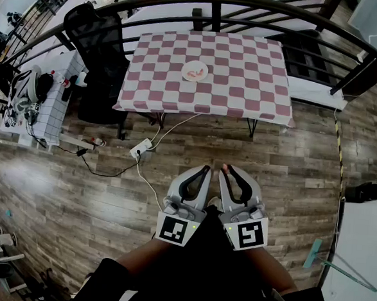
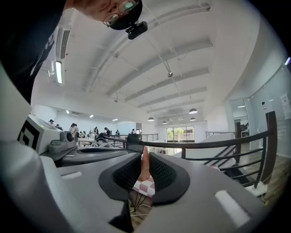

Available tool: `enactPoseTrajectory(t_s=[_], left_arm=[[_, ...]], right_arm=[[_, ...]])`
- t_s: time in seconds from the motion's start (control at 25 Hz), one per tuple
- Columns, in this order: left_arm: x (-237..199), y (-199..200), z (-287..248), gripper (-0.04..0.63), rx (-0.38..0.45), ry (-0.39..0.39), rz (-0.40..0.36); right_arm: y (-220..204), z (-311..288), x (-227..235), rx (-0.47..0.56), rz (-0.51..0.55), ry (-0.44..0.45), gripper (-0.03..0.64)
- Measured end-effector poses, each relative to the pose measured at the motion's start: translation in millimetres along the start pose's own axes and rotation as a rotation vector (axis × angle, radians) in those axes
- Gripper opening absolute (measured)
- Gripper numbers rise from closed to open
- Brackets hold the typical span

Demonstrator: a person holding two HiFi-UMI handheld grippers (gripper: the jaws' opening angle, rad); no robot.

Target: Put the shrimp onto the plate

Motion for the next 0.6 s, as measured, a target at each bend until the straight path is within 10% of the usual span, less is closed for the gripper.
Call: enactPoseTrajectory(t_s=[0.6], left_arm=[[-38,10,3,0.008,0.047,0.161,-0.079]], right_arm=[[12,19,25,0.081,-0.078,-0.026,0.057]])
Point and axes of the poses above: the fingertips, and each gripper's own axes: z backward along the fingers, x to its right, y out of its top, the point moved 4 cm from there along z, backward along the fingers, and after that the axes turned 7 degrees about x, right-handed, at the moved point
